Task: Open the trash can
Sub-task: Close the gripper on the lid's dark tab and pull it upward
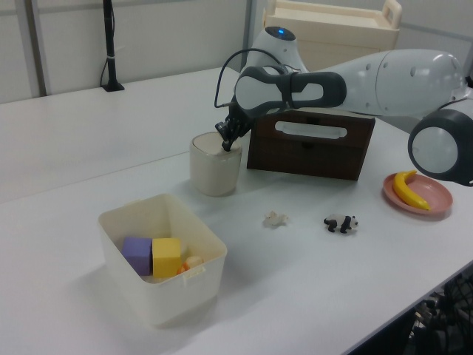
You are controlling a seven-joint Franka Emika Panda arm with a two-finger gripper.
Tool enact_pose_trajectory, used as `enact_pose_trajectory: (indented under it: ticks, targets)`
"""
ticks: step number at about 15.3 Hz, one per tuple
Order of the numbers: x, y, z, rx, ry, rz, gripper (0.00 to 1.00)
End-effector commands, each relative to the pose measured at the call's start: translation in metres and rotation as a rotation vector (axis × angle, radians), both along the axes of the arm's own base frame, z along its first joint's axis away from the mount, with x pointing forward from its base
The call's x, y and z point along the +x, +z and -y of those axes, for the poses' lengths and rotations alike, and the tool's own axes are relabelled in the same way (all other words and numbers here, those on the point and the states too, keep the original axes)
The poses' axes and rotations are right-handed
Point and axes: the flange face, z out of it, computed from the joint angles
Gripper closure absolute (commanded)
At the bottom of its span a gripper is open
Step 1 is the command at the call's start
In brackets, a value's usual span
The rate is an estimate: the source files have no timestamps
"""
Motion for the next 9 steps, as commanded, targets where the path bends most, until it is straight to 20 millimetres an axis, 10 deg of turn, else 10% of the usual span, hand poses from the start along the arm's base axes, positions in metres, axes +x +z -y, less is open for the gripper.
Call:
enact_pose_trajectory:
  ticks: [1, 5, 9]
  targets:
    - [-0.004, -0.015, -0.001, -0.031, 0.047, -0.021, 1.0]
    - [-0.003, -0.017, -0.001, -0.028, 0.047, -0.024, 1.0]
    - [-0.014, 0.039, 0.015, 0.004, 0.012, 0.021, 0.99]
